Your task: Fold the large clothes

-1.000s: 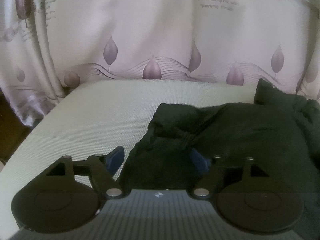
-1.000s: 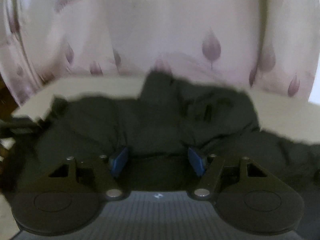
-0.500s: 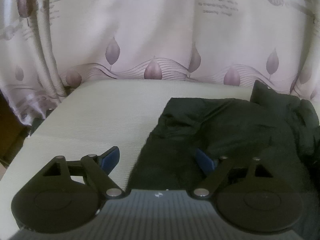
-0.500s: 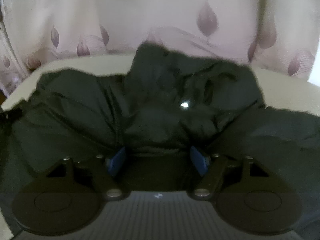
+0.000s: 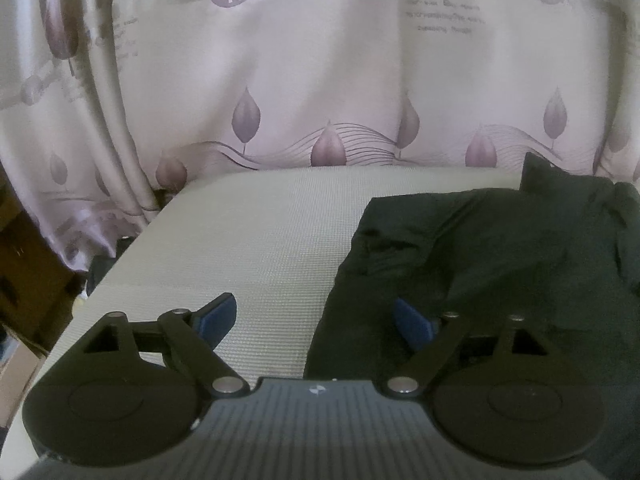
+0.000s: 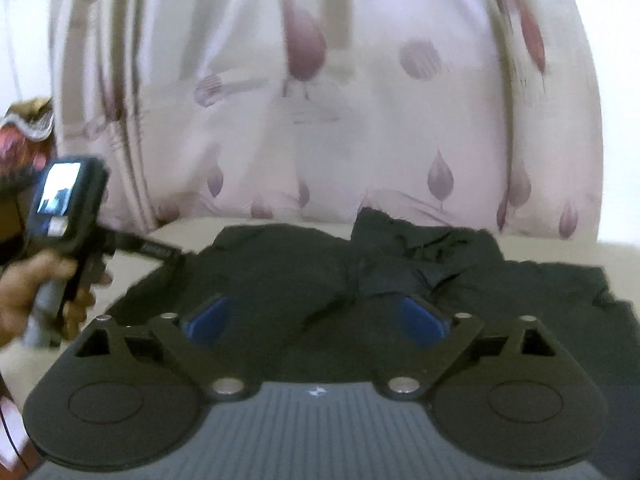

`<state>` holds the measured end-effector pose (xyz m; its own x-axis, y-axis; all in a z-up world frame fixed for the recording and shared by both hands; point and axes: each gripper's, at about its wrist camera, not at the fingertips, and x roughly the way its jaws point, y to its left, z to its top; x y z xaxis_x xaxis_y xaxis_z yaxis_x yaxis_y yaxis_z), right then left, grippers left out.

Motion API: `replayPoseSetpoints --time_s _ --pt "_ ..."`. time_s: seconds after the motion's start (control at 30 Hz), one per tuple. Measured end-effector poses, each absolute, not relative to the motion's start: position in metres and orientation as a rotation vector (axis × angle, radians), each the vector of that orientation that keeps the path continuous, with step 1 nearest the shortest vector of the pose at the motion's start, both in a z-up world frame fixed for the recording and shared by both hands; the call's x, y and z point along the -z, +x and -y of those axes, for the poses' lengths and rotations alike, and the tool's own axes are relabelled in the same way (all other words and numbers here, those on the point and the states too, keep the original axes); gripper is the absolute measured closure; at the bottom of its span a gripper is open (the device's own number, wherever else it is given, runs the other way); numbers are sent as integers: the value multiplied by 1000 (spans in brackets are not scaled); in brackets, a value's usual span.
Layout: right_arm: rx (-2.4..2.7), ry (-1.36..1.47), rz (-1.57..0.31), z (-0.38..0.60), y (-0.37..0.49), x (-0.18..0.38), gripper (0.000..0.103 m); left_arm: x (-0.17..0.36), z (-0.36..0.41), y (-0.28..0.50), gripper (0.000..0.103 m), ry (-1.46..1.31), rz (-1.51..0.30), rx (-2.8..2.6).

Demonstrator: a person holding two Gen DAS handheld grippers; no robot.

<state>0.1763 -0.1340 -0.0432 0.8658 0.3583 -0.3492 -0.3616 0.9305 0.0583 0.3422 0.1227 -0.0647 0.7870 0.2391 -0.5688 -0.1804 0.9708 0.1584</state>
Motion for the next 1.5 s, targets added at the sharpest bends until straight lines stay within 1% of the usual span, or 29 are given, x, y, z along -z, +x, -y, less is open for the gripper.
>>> replayPoseSetpoints --time_s 0.07,0.13,0.33,0.43,0.47,0.6,0.77,0.9,0.97,1.1,1.17,1.2,1.23,1.3,1.37,1.43,1.47,1.5 --pt "-381 4 -369 139 169 44 8 66 -122 342 16 108 -619 -227" --pt "-372 31 -390 147 170 46 7 67 -123 342 12 123 -608 -235" --pt "-314 171 -421 175 173 48 7 69 -132 344 13 115 -628 -125" --pt "-307 193 -424 181 172 49 7 71 -142 347 13 113 -651 -36" --pt "-307 188 -424 181 171 49 7 72 -148 350 14 93 -672 0" --pt "-317 167 -426 178 168 51 7 77 -181 364 21 -44 -730 116" --pt "-330 153 -432 172 167 54 7 84 -205 376 20 -127 -750 196" --pt "-334 151 -441 170 170 55 7 100 -212 398 19 -184 -872 326" --pt "-336 153 -443 169 171 56 7 111 -217 412 20 -264 -943 411" --pt "-338 140 -450 166 174 55 7 115 -221 428 20 -321 -954 511" --pt "-337 143 -454 166 176 55 7 118 -217 435 24 -351 -964 565" --pt "-335 148 -460 166 178 56 7 120 -215 438 37 -374 -969 596" --pt "-333 153 -465 166 179 57 7 125 -210 441 43 -397 -979 634" --pt "-330 166 -473 166 183 58 7 130 -208 443 43 -424 -945 647" --pt "-329 175 -483 164 187 60 7 137 -207 444 47 -461 -921 661" --pt "-325 174 -489 160 190 61 7 142 -211 441 57 -487 -909 677" --pt "-328 170 -493 158 192 61 7 144 -213 437 61 -499 -898 687" --pt "-331 163 -495 155 192 61 7 145 -217 434 68 -514 -890 693"
